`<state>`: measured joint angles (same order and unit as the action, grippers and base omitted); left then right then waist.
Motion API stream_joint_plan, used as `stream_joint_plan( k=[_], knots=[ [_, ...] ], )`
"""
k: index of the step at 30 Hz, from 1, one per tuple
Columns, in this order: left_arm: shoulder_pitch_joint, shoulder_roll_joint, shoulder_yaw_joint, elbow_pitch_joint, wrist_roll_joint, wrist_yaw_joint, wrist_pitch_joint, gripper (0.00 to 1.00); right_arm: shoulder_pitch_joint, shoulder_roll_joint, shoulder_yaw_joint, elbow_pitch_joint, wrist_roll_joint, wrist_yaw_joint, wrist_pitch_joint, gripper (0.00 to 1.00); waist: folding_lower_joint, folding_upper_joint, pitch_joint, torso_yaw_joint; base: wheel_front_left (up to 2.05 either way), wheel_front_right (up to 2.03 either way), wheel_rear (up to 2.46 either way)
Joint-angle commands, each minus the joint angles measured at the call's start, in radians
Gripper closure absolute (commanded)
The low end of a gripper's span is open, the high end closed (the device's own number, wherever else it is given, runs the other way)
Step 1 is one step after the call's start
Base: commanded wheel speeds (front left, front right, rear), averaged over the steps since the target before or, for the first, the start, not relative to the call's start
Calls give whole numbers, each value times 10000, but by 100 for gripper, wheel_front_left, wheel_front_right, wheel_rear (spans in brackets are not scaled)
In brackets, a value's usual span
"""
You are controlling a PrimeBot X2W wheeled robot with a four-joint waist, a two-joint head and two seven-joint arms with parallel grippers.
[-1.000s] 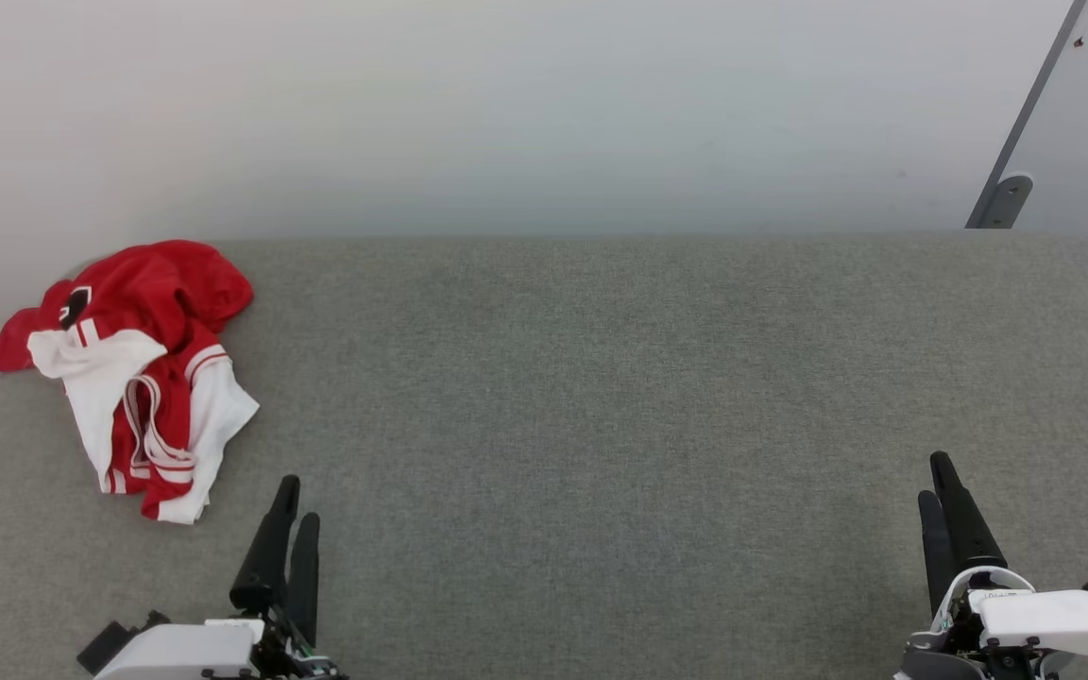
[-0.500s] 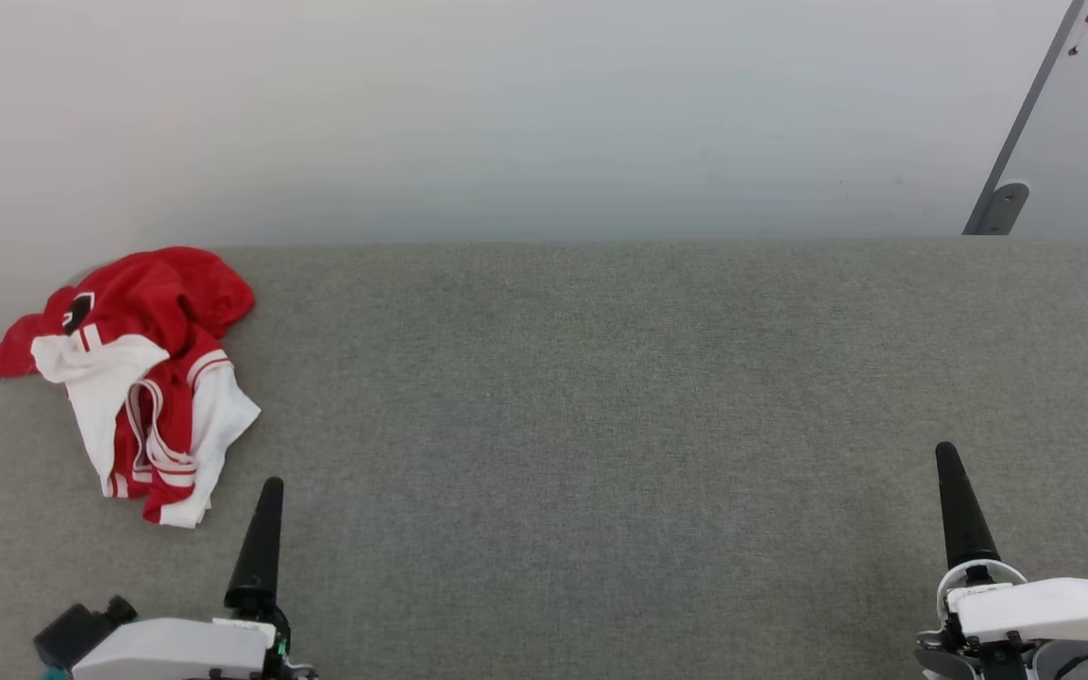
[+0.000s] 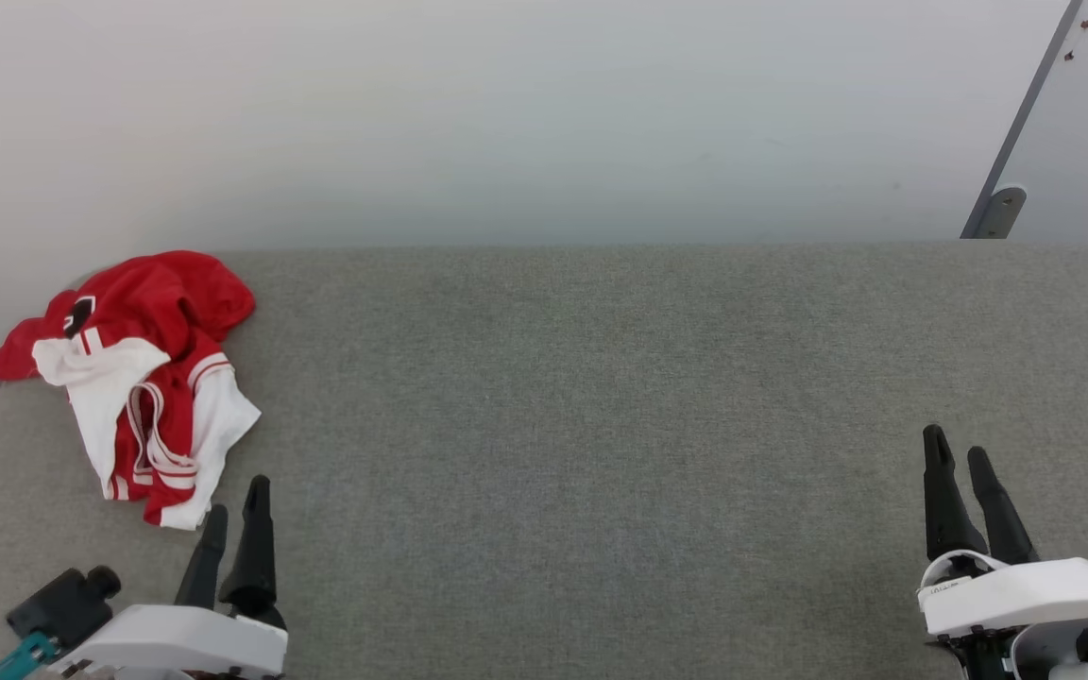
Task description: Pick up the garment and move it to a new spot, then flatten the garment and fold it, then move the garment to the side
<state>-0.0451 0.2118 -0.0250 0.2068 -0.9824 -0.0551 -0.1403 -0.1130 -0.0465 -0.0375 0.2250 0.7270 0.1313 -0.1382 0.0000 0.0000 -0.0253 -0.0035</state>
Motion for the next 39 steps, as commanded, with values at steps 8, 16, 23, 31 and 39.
stream_joint_plan(
  k=[8, 16, 23, 31, 39],
  knots=[
    [5, 138, 115, -388, 2766, 294, -247, 0, -267, -39, -191, -96, -1938, -6, -284, 0, 0, 0, -39, -13, 0, 0, 0],
    [156, 179, 209, -405, 4642, 253, -445, 0, -312, -42, -370, 111, -3288, -7, -479, 0, 0, 0, -89, -15, 0, 0, 0],
    [200, 186, 306, -483, 5650, -68, -598, 0, -321, -44, -479, 232, -4167, -7, -636, 0, 0, 0, -126, -17, 0, 0, 0],
    [208, 205, 485, -571, 6606, -276, -766, 0, -353, -45, -587, 242, -4998, -8, -803, 0, 0, 0, -131, -49, 0, 0, 0],
    [237, 187, 623, -637, 7364, -455, -938, 0, -311, -46, -646, 223, -5741, -9, -960, 0, 0, 0, -173, -49, 0, 0, 0]
  ],
)
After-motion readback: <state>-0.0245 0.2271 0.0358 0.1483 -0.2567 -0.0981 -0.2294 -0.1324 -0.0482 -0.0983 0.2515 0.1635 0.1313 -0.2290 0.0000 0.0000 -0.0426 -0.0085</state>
